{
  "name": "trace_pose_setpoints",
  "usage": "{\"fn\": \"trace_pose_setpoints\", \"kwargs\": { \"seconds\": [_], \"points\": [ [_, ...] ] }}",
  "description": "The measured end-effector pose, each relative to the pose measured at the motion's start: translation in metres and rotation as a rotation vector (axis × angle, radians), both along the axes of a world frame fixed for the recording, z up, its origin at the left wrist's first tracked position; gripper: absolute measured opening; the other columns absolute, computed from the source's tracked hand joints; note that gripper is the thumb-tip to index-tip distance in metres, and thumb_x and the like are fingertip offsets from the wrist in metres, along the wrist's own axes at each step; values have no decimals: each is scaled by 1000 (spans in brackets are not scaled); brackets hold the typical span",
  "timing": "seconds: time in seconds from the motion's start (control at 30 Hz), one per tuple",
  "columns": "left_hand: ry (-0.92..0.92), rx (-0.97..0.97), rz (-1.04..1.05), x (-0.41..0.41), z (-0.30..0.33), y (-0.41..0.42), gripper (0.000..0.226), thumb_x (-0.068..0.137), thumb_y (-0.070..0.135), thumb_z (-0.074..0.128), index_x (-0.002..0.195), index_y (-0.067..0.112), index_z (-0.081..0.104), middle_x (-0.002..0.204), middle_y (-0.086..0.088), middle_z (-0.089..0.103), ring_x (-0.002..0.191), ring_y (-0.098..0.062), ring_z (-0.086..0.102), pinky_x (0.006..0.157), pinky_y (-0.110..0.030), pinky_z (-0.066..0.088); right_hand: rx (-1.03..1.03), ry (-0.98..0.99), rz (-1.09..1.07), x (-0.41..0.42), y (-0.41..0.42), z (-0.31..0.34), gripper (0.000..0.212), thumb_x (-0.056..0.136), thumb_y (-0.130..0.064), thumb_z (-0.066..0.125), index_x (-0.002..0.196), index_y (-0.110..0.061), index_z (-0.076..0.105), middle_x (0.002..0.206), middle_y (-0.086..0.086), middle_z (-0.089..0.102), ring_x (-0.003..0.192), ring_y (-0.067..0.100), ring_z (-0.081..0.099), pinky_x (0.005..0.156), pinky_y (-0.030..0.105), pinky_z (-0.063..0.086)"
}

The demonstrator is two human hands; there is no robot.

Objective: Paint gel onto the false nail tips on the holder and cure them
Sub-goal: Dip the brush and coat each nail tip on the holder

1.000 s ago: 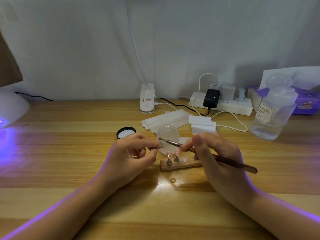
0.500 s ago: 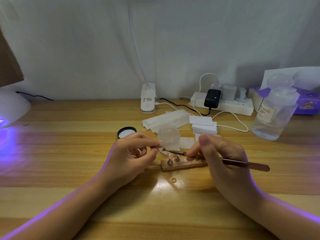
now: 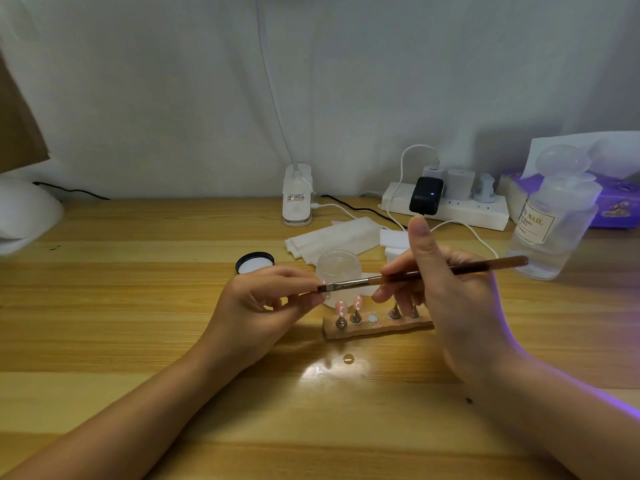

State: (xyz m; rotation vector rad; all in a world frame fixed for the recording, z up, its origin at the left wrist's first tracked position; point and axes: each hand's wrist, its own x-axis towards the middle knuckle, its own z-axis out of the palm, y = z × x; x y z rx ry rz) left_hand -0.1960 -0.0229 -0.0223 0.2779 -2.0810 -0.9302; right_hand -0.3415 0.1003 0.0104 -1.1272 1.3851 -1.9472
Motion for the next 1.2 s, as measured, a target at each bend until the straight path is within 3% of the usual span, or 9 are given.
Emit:
{"fn": "trace_pose_setpoints", "kwargs": {
  "seconds": [0.17, 0.37, 0.53, 0.67, 0.8, 0.87, 1.0, 1.1, 1.2],
  "points": [
    [4, -52, -7, 0, 1, -1, 37, 73, 12, 68, 107, 25, 61, 94, 8, 69, 79, -11, 66, 56, -47, 50, 36, -3, -18, -1, -1, 1, 44, 72, -52, 48, 55, -16, 70, 51, 9, 64, 38, 13, 53, 40, 15, 41],
    [-12, -18, -1, 1, 1, 1, 18, 76, 18, 72, 93, 14, 73, 84, 7, 71, 76, -11, 65, 51, -40, 46, -65, 58, -81, -9, 2, -1, 45, 77, -46, 46, 55, -14, 67, 51, 7, 63, 43, 14, 56, 42, 15, 43],
    [-38, -13, -5, 1, 2, 3, 19, 76, 14, 68, 95, 14, 72, 82, 2, 70, 72, -16, 62, 50, -33, 44, -289, 548, -29, -10, 4, -8, 37, 90, -35, 39, 71, -15, 64, 60, -2, 63, 58, 0, 58, 51, 15, 46],
    [-42, 33, -3, 1, 4, 5, 18, 73, 16, 65, 89, 18, 72, 79, 3, 67, 67, -10, 57, 51, -20, 41, -294, 841, -54, -11, 1, -12, 49, 95, -34, 38, 71, -3, 66, 60, 5, 62, 55, 9, 58, 50, 25, 46],
    [-50, 25, -6, 2, 5, 5, 19, 74, 15, 64, 90, 20, 71, 78, 2, 66, 64, -16, 53, 50, -20, 40, -302, 815, -72, -11, 5, -13, 49, 98, -36, 32, 69, -13, 65, 63, -10, 59, 62, -5, 57, 58, 7, 42],
    [-49, 38, -6, 2, 6, 5, 19, 73, 16, 64, 90, 18, 72, 78, 2, 65, 62, -21, 51, 50, -21, 39, -326, 774, -94, -12, 5, -13, 45, 98, -37, 32, 71, -19, 63, 64, -10, 60, 63, -6, 56, 60, 8, 41],
    [-45, 57, 2, 2, 5, 6, 17, 73, 17, 64, 87, 17, 73, 76, 1, 65, 59, -27, 48, 50, -19, 38, -311, 833, -106, -11, 0, -14, 42, 96, -35, 35, 77, -13, 64, 67, -6, 60, 63, 0, 58, 57, 16, 46],
    [-55, 55, 12, 2, 6, 6, 17, 73, 18, 64, 88, 17, 73, 77, 0, 67, 63, -25, 52, 51, -20, 39, -292, 785, -95, -10, 3, -15, 51, 96, -37, 33, 69, -9, 65, 66, -10, 57, 63, -4, 56, 59, 8, 43],
    [-66, 58, 15, 2, 6, 6, 19, 73, 20, 64, 89, 16, 73, 81, 1, 69, 69, -21, 58, 52, -24, 42, -296, 751, -115, -10, 4, -13, 43, 96, -36, 32, 73, -14, 61, 67, -13, 56, 64, -8, 56, 60, 4, 40]
  ]
}}
